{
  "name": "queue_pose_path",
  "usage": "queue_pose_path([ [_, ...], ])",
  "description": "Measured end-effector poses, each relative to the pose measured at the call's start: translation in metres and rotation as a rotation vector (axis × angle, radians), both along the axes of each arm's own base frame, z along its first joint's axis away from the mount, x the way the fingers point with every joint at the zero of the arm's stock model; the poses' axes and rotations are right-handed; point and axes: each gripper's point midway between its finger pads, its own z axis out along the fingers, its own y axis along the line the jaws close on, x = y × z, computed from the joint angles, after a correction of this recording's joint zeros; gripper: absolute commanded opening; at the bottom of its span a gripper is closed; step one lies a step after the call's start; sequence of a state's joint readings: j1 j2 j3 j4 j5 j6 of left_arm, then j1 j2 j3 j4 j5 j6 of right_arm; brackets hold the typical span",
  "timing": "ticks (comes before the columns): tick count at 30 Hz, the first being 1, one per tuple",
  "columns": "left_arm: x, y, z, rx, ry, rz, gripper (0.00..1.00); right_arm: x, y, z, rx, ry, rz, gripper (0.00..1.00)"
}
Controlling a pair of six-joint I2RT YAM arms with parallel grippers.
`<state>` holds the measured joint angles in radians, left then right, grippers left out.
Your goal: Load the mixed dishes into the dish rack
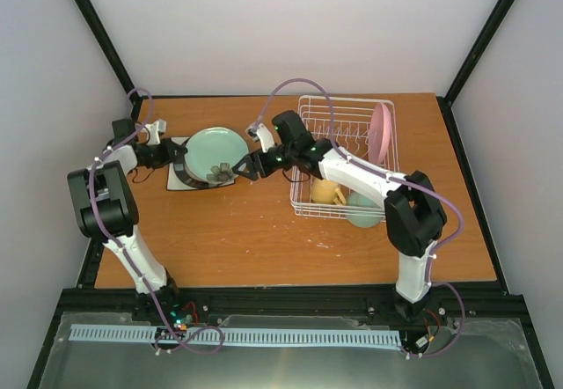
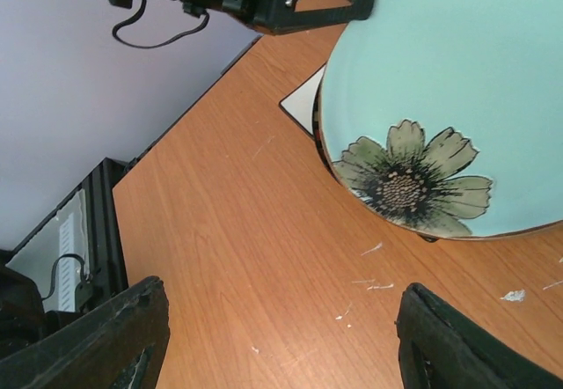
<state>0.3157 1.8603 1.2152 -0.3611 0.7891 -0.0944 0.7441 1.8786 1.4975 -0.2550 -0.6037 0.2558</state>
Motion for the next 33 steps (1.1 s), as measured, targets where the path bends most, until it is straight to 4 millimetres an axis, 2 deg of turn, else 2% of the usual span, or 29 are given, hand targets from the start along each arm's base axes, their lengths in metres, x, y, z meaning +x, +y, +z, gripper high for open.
queue_pose_path([
  [5,-0.004,0.007,-0.006,-0.051,0.007,0.004,0.01,0.012,0.007,-0.008,-0.016,-0.005,-0.025,0.71],
  [16,-0.006,0.018,-0.041,-0.132,0.056,0.004,0.01,0.05,0.035,-0.05,-0.157,0.007,-0.095,0.68],
  [19,-0.005,0.017,-0.04,-0.14,0.051,-0.003,0.01,0.054,0.038,-0.065,-0.212,0.015,-0.119,0.68],
  [24,-0.004,0.016,-0.038,-0.14,0.04,-0.012,0.01,0.062,0.03,-0.092,-0.326,0.055,-0.19,0.67],
  [29,-0.004,0.016,-0.039,-0.142,0.042,-0.013,0.01,0.068,0.029,-0.109,-0.376,0.094,-0.226,0.67],
  [33,-0.004,0.016,-0.039,-0.143,0.042,-0.013,0.01,0.07,0.033,-0.114,-0.377,0.128,-0.234,0.66],
])
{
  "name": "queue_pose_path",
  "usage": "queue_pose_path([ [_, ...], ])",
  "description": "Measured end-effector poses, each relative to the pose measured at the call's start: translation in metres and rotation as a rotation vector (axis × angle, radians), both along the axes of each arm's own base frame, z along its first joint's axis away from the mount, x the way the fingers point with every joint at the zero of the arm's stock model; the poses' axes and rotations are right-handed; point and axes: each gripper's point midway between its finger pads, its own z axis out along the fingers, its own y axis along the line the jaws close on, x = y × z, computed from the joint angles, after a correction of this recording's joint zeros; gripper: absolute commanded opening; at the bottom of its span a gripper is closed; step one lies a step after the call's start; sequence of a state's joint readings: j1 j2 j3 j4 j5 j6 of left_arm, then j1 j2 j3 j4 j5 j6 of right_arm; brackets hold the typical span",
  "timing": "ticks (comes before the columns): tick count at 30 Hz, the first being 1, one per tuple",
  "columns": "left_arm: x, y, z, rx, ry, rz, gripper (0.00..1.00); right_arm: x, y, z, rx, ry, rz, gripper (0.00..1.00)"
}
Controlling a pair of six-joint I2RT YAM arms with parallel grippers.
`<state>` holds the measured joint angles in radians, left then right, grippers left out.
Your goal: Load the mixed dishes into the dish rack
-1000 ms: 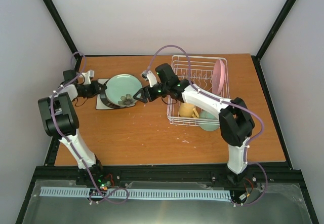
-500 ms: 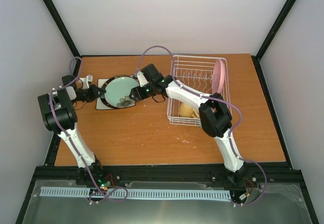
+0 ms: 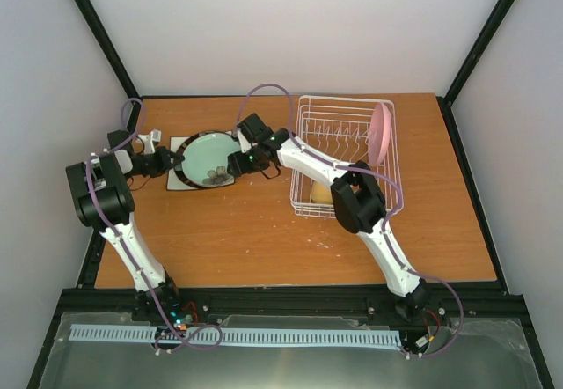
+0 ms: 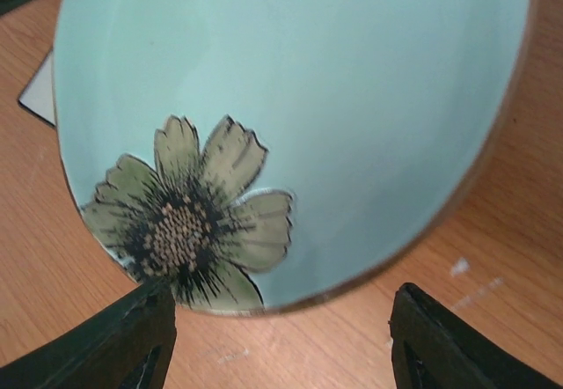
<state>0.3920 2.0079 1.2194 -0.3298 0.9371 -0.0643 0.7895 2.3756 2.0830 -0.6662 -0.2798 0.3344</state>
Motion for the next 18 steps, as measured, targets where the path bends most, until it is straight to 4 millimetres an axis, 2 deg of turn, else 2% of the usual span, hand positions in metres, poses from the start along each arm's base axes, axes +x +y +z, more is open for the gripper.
queue_pose_path([
  [8,0.0,0.003,-0.001,0.0,-0.002,0.005,0.01,0.008,0.013,-0.002,0.065,0.074,-0.023,0.62],
  [18,0.005,0.01,-0.003,0.015,-0.021,0.019,0.01,0.016,0.018,-0.006,0.097,0.122,-0.045,0.45],
])
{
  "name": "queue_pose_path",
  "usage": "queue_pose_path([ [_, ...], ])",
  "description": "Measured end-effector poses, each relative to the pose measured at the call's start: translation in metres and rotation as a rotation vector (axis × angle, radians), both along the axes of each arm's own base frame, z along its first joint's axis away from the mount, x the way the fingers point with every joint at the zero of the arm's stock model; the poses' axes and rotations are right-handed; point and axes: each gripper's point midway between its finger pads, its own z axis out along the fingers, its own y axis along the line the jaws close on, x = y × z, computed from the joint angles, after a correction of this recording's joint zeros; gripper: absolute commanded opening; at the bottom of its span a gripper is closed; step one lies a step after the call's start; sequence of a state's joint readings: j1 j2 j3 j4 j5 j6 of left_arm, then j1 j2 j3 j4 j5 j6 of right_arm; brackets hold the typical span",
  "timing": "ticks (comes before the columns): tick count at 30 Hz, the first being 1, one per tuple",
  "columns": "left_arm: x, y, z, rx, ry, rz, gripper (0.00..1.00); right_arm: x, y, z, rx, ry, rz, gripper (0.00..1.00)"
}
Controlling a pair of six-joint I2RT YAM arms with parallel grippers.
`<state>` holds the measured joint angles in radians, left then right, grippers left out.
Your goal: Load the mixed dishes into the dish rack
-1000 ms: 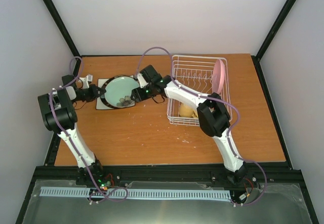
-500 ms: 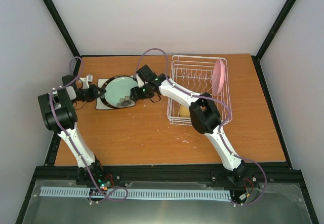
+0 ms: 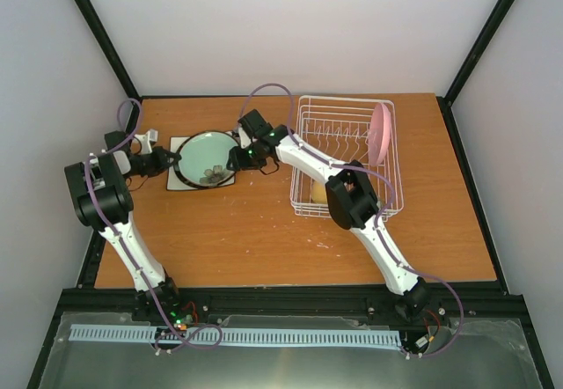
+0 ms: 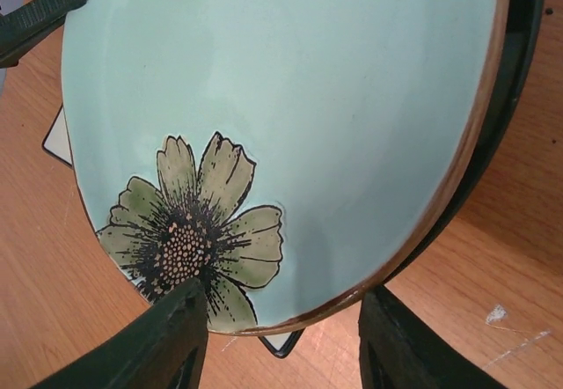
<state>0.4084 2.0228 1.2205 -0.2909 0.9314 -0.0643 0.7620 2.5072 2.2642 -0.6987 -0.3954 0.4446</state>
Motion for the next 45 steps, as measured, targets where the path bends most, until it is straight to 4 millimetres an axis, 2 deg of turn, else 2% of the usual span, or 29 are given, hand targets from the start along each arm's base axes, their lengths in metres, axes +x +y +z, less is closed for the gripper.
queue_pose_path([
  [5,0.003,0.002,-0.002,0.008,-0.005,0.002,0.01,0.001,0.0,-0.003,0.014,0.026,-0.008,0.32],
  [9,0.006,0.001,-0.007,0.014,-0.009,-0.001,0.01,0.002,-0.001,-0.006,0.031,0.05,-0.011,0.3],
  [22,0.026,-0.008,-0.007,0.1,-0.082,-0.019,0.01,-0.004,0.001,-0.006,0.078,0.084,-0.001,0.35],
  [34,0.042,-0.029,-0.007,0.158,-0.143,-0.058,0.01,-0.009,-0.008,-0.005,0.065,0.102,-0.03,0.39],
  [39,0.039,-0.037,-0.008,0.158,-0.156,-0.066,0.01,-0.007,-0.017,-0.006,0.027,0.074,-0.066,0.38],
  [45,0.022,-0.042,-0.005,0.171,-0.115,-0.05,0.01,-0.003,-0.031,-0.009,-0.022,0.032,-0.12,0.28],
])
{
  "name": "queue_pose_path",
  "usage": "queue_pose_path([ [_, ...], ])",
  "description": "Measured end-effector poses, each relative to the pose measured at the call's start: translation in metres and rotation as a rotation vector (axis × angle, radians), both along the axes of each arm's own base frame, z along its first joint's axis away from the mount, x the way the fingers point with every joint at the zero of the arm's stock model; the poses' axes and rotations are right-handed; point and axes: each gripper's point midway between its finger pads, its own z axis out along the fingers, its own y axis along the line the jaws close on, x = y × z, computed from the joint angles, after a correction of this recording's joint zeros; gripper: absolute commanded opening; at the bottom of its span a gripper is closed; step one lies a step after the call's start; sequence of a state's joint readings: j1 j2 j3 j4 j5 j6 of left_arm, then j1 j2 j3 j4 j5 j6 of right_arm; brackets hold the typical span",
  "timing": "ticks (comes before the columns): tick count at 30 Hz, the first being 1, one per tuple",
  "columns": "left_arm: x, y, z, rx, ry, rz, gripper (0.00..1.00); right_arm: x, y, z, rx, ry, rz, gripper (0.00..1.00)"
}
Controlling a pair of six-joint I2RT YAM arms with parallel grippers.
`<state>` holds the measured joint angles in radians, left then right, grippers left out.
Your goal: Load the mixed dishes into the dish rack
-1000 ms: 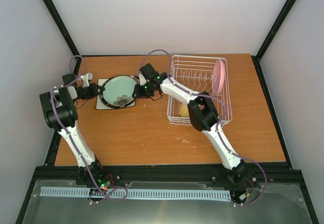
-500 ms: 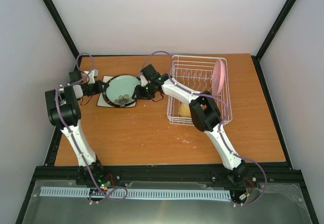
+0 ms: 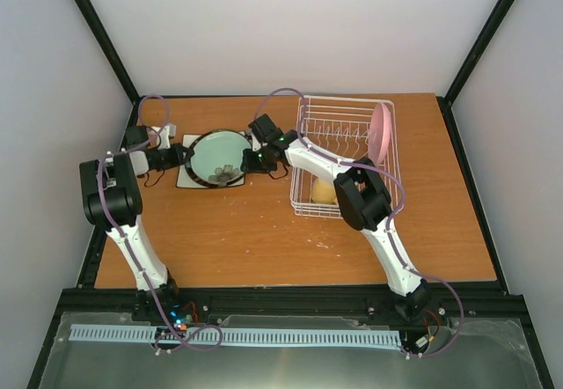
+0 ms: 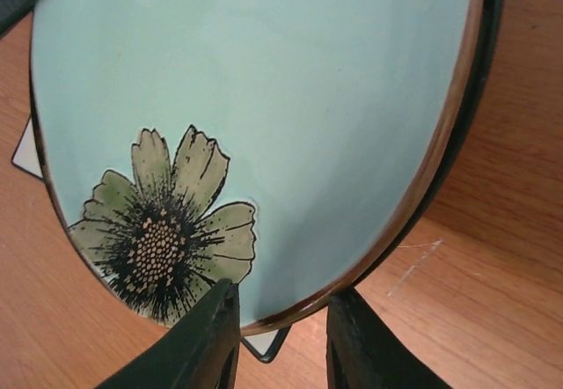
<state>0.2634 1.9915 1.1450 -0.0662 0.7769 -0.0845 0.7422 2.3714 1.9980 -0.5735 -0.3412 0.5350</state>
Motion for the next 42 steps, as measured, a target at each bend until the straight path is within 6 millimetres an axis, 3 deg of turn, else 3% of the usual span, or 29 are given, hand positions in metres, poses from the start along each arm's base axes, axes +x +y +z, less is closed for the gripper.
queue_pose_path([
  [5,-0.005,-0.003,0.016,0.01,0.013,0.0,0.01,0.003,-0.006,-0.003,-0.025,-0.02,-0.024,0.27],
  [11,0.0,-0.017,0.061,0.01,-0.058,-0.048,0.01,0.002,-0.013,-0.016,-0.031,-0.027,-0.052,0.04],
  [14,-0.004,-0.032,0.079,-0.009,-0.092,-0.091,0.01,-0.003,-0.013,-0.022,-0.029,-0.026,-0.043,0.03],
  [17,-0.013,-0.053,0.086,-0.049,-0.085,-0.15,0.01,0.0,0.005,-0.009,0.046,-0.084,-0.016,0.03],
  [24,-0.042,-0.087,0.07,-0.138,0.028,-0.236,0.01,-0.003,0.03,0.037,0.175,-0.189,0.025,0.03],
  [30,-0.048,-0.09,0.065,-0.155,0.067,-0.242,0.01,0.0,0.029,0.041,0.183,-0.217,0.022,0.21],
  [37,-0.043,-0.09,0.06,-0.166,0.08,-0.252,0.01,-0.006,0.023,0.032,0.164,-0.225,0.035,0.52],
  [42,-0.045,-0.089,0.06,-0.174,0.084,-0.257,0.01,-0.012,0.017,0.049,0.191,-0.282,0.06,0.57],
])
